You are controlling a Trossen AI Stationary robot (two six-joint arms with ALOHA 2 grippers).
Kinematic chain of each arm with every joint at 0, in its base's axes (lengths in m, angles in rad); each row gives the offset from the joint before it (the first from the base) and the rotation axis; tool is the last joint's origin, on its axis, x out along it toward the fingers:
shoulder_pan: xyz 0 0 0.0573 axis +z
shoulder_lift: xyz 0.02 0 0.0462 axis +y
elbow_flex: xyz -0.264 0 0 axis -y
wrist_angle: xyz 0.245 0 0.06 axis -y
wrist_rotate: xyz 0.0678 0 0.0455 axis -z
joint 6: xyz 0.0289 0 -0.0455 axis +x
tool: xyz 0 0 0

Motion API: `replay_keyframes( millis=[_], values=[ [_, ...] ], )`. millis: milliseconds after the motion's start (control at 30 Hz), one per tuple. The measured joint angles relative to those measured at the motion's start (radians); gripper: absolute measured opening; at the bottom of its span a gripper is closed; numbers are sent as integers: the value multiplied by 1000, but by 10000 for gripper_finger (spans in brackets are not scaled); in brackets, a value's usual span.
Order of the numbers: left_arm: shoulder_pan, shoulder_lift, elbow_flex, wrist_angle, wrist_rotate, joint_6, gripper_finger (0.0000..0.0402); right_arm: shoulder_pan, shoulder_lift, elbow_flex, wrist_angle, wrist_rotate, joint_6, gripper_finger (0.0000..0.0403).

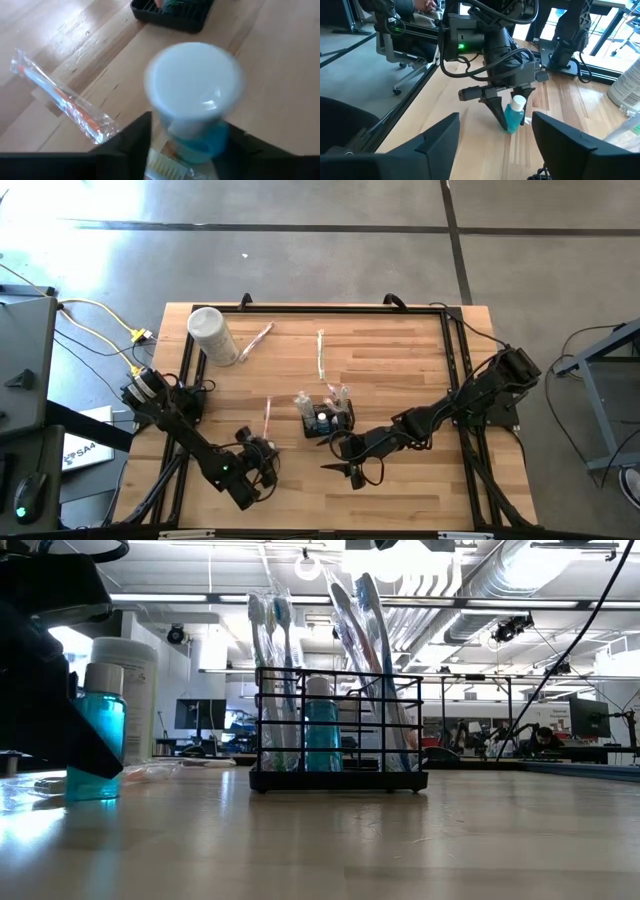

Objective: Pick & Place toothbrushing station
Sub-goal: Put the blue mouthwash into the black wire organizer

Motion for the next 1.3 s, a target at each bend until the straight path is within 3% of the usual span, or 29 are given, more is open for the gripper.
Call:
replay_keyframes(
  millis=[167,400,600,867,1033,1300],
  values=[
    [0,0,0,-1,4,71,60,0,0,0,-1,0,0,238],
    [0,-32,10,-6,87,201,61,0,0,0,-40,0,0,238],
    [0,-95,108,8,127,378,61,0,19,-1,-29,-1,9,238],
    [52,-98,244,12,151,495,61,-14,113,-1,185,-80,-53,238],
    [95,-98,254,63,189,562,61,-1,151,-1,236,-30,-179,238],
    [130,-98,254,161,232,676,61,-17,149,0,275,-36,-147,238]
  ],
)
